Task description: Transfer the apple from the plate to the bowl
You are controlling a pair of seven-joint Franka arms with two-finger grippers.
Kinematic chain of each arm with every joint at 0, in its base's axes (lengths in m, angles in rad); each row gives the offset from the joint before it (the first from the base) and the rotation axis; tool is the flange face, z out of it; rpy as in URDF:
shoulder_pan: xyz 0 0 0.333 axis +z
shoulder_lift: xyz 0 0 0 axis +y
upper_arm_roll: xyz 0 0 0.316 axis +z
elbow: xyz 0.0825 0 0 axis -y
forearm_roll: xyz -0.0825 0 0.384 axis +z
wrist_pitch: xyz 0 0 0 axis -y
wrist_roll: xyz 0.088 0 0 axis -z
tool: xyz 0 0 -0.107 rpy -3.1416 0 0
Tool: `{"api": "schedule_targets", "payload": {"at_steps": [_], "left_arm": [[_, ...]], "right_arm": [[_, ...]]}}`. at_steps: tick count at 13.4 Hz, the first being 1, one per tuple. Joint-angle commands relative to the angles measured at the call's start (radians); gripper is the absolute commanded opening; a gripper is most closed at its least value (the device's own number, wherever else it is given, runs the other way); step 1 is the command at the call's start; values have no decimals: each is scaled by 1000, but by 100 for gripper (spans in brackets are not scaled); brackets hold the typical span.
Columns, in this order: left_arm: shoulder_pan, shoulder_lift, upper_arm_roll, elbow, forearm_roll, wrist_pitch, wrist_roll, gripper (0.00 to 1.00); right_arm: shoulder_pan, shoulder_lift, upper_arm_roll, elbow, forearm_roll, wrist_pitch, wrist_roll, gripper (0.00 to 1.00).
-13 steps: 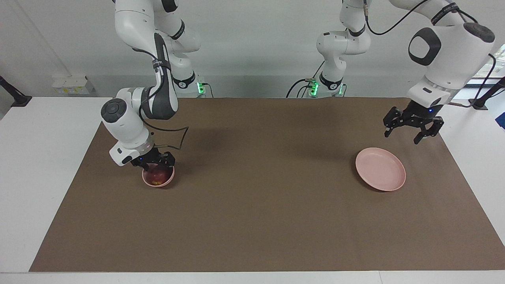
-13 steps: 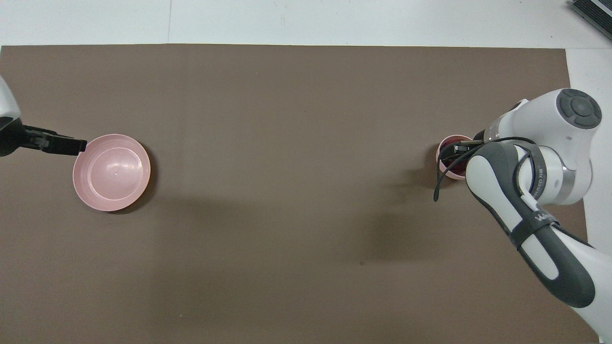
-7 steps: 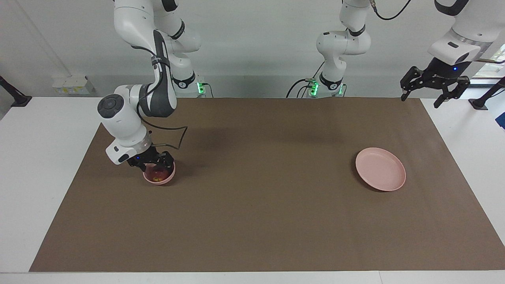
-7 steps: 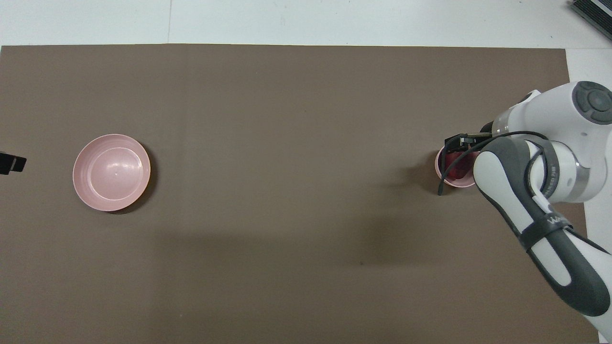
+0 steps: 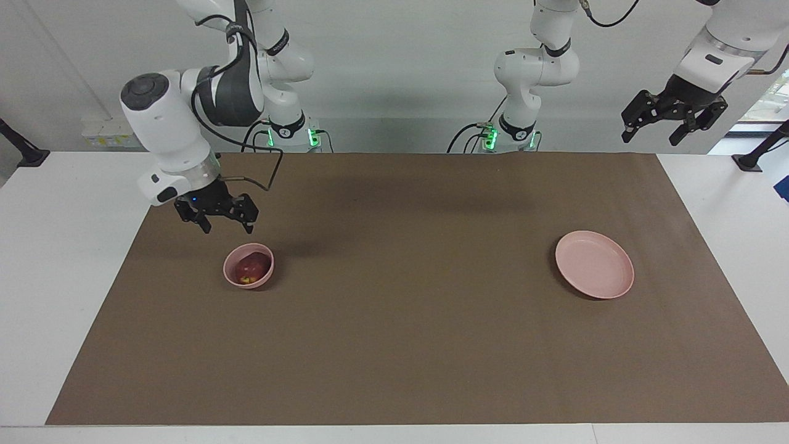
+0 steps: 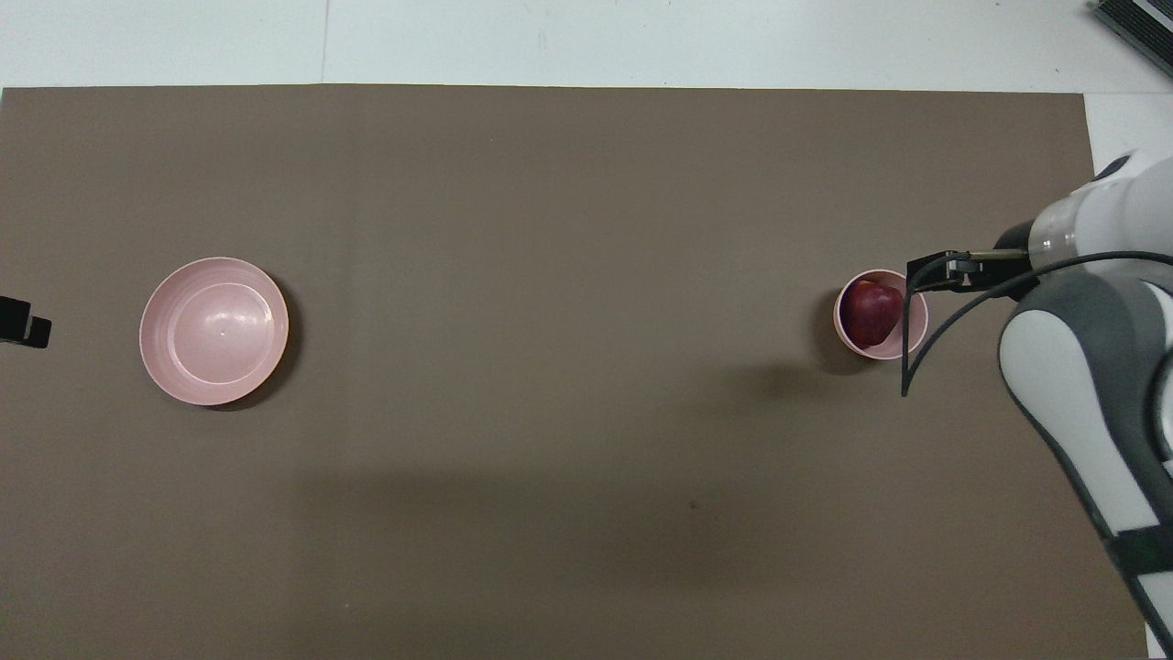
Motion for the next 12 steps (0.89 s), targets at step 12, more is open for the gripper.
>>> {"api": "schedule_targets", "payload": {"at_steps": [12], "left_arm": [[61, -50, -70, -43, -16, -11, -29, 100]], "right_arm": [[-33, -203, -20, 174, -27, -372, 33, 100]]}}
